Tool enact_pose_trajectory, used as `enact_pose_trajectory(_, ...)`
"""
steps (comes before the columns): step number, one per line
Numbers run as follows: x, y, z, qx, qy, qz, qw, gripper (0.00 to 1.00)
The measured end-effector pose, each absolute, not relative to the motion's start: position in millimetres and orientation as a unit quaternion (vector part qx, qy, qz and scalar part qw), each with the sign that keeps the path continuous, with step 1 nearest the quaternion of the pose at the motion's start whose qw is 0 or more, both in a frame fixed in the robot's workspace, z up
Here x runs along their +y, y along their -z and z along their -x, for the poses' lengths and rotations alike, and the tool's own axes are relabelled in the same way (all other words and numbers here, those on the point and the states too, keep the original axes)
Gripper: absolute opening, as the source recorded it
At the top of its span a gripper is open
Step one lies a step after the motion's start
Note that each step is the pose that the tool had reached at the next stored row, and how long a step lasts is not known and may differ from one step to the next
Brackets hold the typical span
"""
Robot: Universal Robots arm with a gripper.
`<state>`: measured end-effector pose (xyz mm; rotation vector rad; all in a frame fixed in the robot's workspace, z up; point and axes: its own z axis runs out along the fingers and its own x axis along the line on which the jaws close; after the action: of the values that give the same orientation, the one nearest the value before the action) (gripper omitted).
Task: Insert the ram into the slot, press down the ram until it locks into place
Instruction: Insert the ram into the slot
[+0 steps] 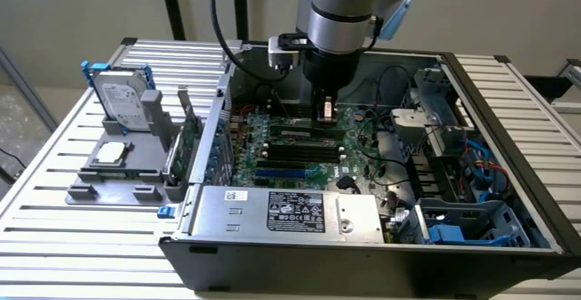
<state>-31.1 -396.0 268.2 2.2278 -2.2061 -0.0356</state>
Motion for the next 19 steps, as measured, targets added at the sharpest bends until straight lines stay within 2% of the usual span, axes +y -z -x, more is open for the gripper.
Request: enact_pose_trajectory(19, -396.0, -234.3, 36.5, -0.704, 0.004, -0.711, -0.004, 0.13)
